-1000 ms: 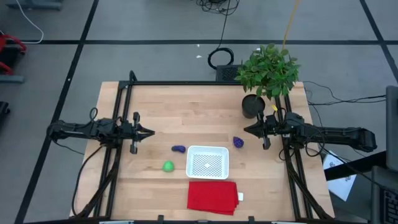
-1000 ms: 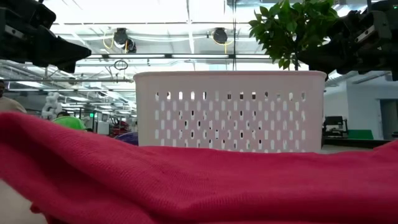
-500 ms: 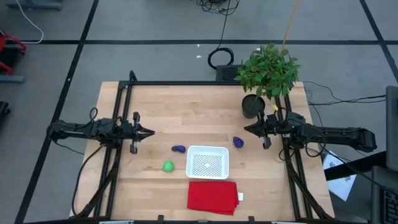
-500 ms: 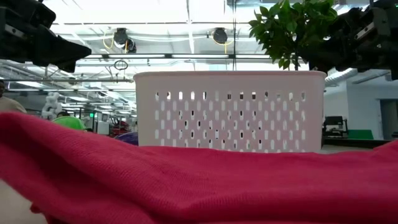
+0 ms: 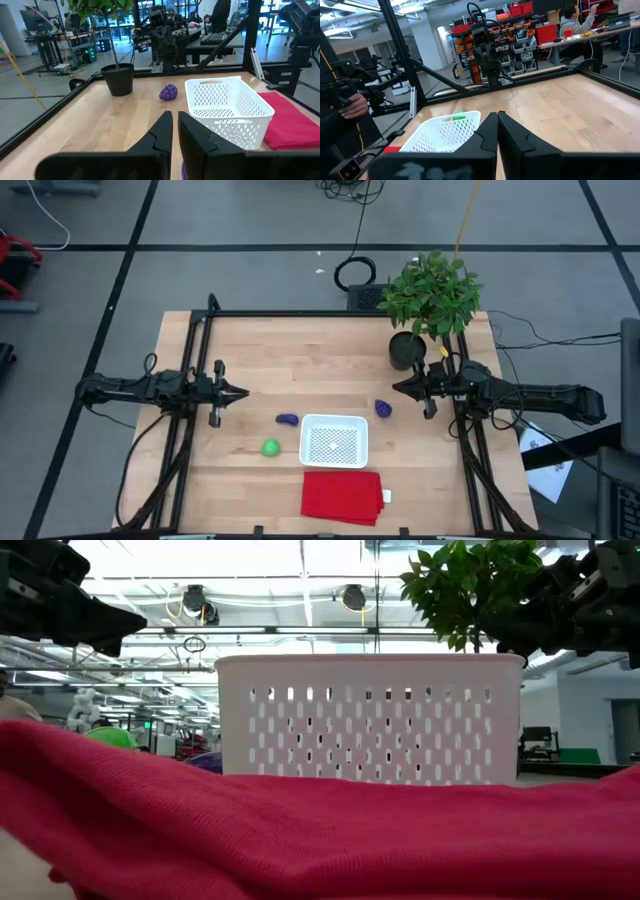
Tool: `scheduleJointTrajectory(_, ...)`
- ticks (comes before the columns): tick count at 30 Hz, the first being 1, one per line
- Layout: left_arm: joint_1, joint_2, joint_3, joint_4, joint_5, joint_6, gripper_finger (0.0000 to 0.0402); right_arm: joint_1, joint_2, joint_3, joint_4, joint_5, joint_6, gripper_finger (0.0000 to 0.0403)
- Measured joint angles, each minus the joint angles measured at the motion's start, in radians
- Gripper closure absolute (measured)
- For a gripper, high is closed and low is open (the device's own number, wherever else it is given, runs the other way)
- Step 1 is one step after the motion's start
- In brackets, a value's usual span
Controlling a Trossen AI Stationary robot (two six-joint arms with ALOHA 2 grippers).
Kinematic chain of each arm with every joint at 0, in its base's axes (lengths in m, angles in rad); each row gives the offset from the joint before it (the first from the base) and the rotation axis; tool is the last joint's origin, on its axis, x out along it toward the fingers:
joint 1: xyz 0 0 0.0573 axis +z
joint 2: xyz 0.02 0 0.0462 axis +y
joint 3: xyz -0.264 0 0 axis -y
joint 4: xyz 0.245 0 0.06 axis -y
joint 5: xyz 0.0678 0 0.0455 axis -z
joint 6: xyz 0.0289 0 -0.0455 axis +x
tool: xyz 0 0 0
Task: Pick and placing Produce into tupperware
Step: Put the eggplant into the white basket
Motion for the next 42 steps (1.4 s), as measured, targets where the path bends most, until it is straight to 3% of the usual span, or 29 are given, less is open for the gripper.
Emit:
scheduleJointTrajectory(6,0.000,0.003,0.017,0.086,-0.054,-0.018,0.0369,0.000,0.000,0.000,0.000,0.000,-0.049,0.0403)
scheduleJointTrajectory(11,0.001,0.078,0.137,0.025,-0.075,-0.018,0.0390,0.000,0.000,0.000,0.004,0.000,-0.055,0.0403)
scheduleJointTrajectory(16,0.001,0.252,0.299,-0.104,-0.132,0.001,0.0400,0.000,0.000,0.000,0.004,0.000,-0.063,0.0403)
scheduleJointTrajectory(24,0.044,0.602,0.553,-0.285,-0.129,-0.015,0.0400,0.001,0.000,0.000,0.004,0.000,-0.063,0.0403)
scheduleJointTrajectory(36,0.170,1.036,0.838,-0.541,0.156,-0.096,0.0399,0.001,0.000,0.000,0.003,-0.001,-0.063,0.0403)
scheduleJointTrajectory(42,0.179,1.206,0.935,-0.631,0.204,-0.013,0.0399,0.001,0.000,0.000,0.002,-0.001,-0.114,0.0403)
